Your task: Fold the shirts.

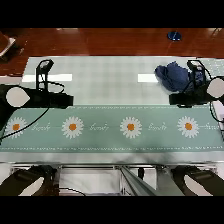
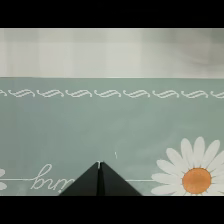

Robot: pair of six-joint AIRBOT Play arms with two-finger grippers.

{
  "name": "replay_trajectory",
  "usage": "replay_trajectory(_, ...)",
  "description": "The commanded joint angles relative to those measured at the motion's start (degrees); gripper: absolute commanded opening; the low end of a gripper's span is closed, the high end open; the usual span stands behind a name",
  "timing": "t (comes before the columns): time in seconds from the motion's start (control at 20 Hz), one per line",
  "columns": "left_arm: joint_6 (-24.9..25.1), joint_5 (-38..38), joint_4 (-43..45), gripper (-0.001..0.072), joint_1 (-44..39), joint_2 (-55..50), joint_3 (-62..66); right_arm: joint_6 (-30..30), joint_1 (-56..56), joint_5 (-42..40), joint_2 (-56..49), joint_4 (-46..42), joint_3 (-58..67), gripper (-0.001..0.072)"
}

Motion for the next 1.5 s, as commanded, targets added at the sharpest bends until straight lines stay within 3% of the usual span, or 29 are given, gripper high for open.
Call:
replay_trajectory(0.0,0.0,0.0,0.02,0.0016,-0.02,-0.02,0.07,0.0,0.07,0.02,0.0,0.02,-0.02,0.0035)
replay_trajectory(0.7,0.0,0.0,0.02,0.0016,-0.02,-0.02,0.07,0.0,0.07,-0.81,0.0,0.02,-0.02,0.0035)
replay_trajectory(0.9,0.0,3.91,0.02,0.0015,-0.02,-0.02,0.07,-0.2,0.07,-11.1,0.0,-0.37,-0.02,0.0035)
replay_trajectory(1.0,0.0,9.07,0.02,0.0017,-0.02,-0.07,0.04,-0.87,0.04,-18.38,-0.02,-6.75,-0.04,0.0042)
replay_trajectory(1.05,0.0,11.91,0.02,0.0034,0.0,-0.24,-0.11,0.94,0.04,-23.1,-0.37,-12.35,-0.04,0.0176)
replay_trajectory(1.1,0.0,15.15,0.02,0.0175,0.0,-0.79,-0.22,2.47,0.04,-27.61,-1.18,-16.76,-0.02,0.0412)
replay_trajectory(1.15,-0.04,17.84,0.02,0.0479,-0.02,-1.75,-0.22,2.82,0.0,-32.5,-2.64,-20.61,0.02,0.0407)
replay_trajectory(1.25,-0.17,21.33,0.04,0.0509,0.0,-4.04,-0.2,5.99,-2.25,-37.24,-7.74,-21.62,1.77,0.0407)
replay_trajectory(1.35,-0.2,23.15,0.02,0.0509,0.0,-6.32,-0.2,9.68,-6.49,-36.41,-15.78,-20.22,6.27,0.0407)
replay_trajectory(1.45,-0.2,24.2,0.02,0.0509,0.0,-8.55,-0.2,8.83,-10.91,-32.98,-24.44,-14.88,12.72,0.0406)
